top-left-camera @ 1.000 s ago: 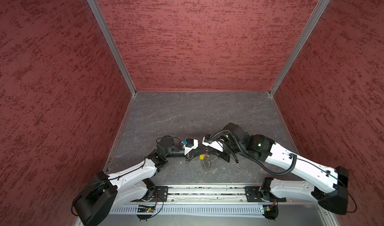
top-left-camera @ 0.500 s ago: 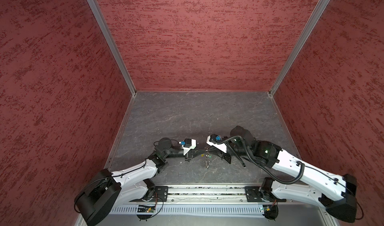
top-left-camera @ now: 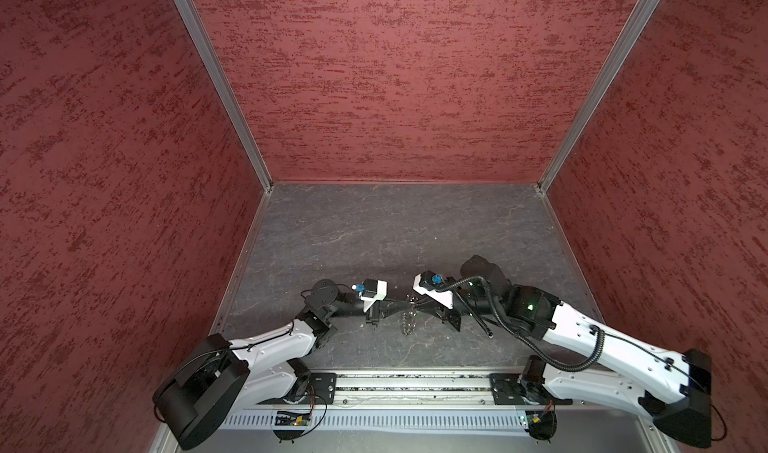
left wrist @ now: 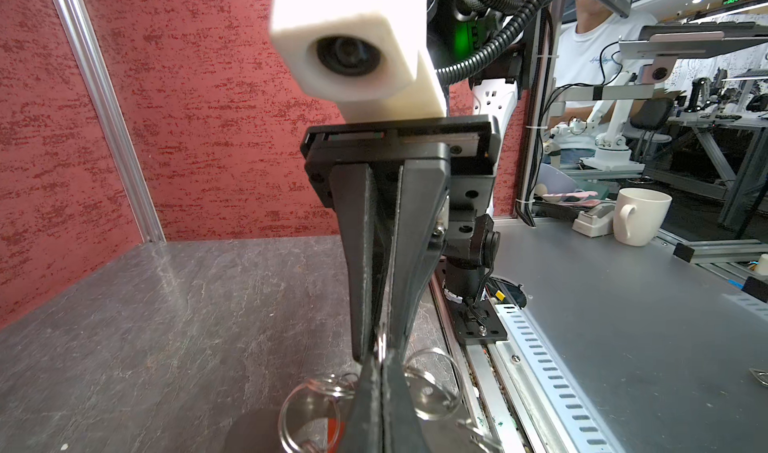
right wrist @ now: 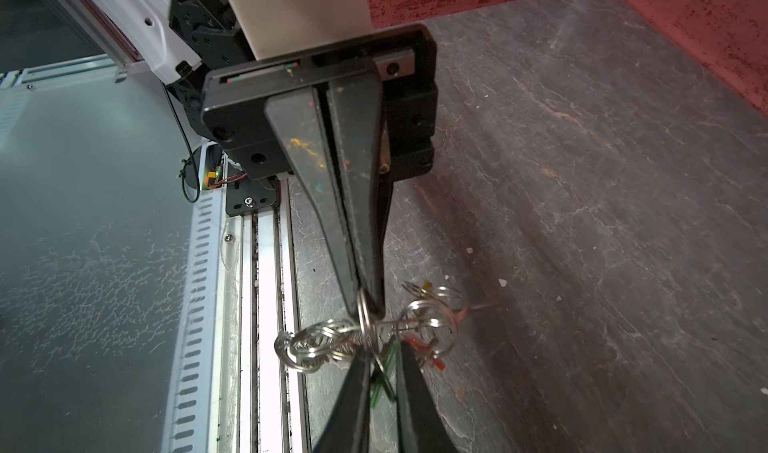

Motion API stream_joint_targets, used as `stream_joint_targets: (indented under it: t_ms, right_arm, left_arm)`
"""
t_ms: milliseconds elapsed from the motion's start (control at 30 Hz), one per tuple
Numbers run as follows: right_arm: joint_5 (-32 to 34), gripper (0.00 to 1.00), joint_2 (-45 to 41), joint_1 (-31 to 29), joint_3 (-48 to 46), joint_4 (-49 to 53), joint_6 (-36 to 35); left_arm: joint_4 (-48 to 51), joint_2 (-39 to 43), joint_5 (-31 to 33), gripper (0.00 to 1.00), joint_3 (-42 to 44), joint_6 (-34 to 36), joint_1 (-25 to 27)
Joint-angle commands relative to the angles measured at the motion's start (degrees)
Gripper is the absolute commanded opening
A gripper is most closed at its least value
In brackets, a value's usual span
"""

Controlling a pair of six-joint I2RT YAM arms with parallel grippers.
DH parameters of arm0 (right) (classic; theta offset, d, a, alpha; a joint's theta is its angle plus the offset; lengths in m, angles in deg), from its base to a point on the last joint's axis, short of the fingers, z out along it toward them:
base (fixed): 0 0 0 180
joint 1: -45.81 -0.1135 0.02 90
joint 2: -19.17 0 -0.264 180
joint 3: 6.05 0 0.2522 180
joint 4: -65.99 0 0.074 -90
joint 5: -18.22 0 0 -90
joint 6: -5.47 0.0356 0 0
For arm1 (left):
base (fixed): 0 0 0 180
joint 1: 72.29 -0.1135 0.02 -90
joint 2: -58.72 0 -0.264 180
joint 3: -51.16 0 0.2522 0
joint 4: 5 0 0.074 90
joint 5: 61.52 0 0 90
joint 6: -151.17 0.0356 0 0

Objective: Put the keys on the keyring

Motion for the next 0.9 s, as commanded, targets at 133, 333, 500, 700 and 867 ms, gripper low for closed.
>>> stream_joint_targets:
  t_ms: [133, 333, 500, 700, 867]
  right_arm:
    - [-1.3, 0.14, -1.0, 0.2, -0.1, -3.3, 0.5]
    - [-1.5, 0.08, -0.9, 0.2, 0.2, -2.6, 0.3]
    - [0.6, 0.00, -0.1, 0.1, 2.0, 1.6, -0.6]
    - [3.2, 0.00, 4.2, 0.1, 8.6, 12.4, -3.4]
    - [2.9, 0.00, 8.8, 0.0, 14.3, 18.8, -6.0]
  left_arm:
    - [-4.2, -1.1, -2.5, 0.00, -0.3, -0.6, 0.0]
    - [-4.4, -1.5, -3.1, 0.00, -0.5, -0.6, 0.1]
    - [-1.3, -0.6, -2.3, 0.00, -0.8, 0.5, 0.1]
    - [19.4, 4.7, 1.8, 0.16, -4.2, 9.4, 0.6]
    - [21.6, 4.9, 1.6, 0.17, -4.7, 10.2, 0.8]
